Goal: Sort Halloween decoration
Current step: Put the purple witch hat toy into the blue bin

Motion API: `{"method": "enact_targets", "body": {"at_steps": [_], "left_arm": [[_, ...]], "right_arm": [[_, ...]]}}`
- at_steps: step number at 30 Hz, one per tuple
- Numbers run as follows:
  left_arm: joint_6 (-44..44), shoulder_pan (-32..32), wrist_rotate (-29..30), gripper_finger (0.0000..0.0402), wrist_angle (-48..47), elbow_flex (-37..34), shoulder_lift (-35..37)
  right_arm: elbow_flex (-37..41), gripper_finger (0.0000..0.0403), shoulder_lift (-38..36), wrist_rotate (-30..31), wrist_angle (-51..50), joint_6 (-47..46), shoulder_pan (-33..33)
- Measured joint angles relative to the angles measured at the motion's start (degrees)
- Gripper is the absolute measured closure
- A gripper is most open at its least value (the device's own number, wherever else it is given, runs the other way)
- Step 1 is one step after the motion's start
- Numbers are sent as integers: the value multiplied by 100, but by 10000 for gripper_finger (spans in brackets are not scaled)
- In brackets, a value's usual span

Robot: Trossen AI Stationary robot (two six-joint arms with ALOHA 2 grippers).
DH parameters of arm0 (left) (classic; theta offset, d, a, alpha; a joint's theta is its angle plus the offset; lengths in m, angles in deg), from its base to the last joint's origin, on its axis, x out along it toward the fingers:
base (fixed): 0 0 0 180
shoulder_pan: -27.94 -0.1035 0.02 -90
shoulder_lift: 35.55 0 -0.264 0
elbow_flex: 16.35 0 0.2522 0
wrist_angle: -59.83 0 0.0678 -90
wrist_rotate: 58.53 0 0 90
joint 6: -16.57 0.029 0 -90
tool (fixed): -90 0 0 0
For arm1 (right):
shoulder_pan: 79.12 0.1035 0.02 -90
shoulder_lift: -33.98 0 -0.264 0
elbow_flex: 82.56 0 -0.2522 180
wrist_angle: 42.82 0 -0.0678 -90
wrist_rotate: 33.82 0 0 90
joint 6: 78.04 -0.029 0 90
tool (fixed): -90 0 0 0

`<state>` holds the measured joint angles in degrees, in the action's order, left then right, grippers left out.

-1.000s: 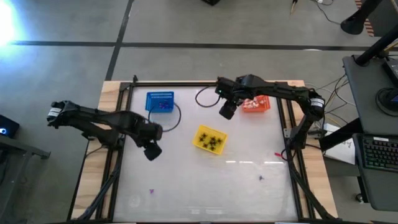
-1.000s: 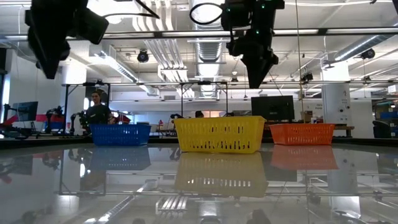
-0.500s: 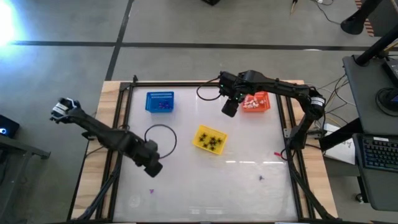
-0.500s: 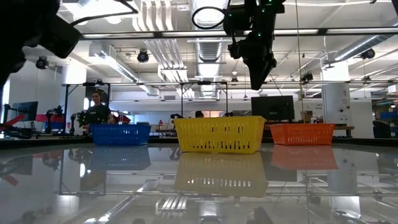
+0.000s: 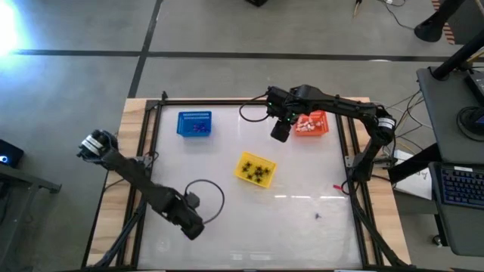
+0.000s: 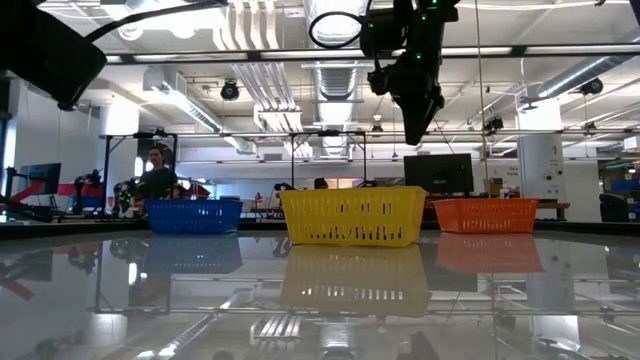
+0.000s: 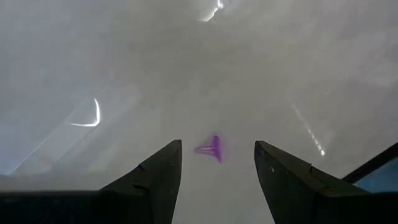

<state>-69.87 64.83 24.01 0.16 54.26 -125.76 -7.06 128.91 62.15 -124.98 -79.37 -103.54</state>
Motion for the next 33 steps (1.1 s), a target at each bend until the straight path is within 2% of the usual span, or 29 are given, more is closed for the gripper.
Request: {"method": "enact_targets", "body": {"at_steps": [9, 25, 33], "left_arm": [[12, 238, -445, 217, 12, 313, -681], [-267, 246, -512, 218, 300, 91, -726], [-281, 246, -512, 243, 372, 7, -726]], "right_arm": [[2, 271, 0, 0, -17, 112, 0], [2, 271, 0, 0, -37, 137, 0], [3, 271, 0, 0, -37, 137, 0]]}}
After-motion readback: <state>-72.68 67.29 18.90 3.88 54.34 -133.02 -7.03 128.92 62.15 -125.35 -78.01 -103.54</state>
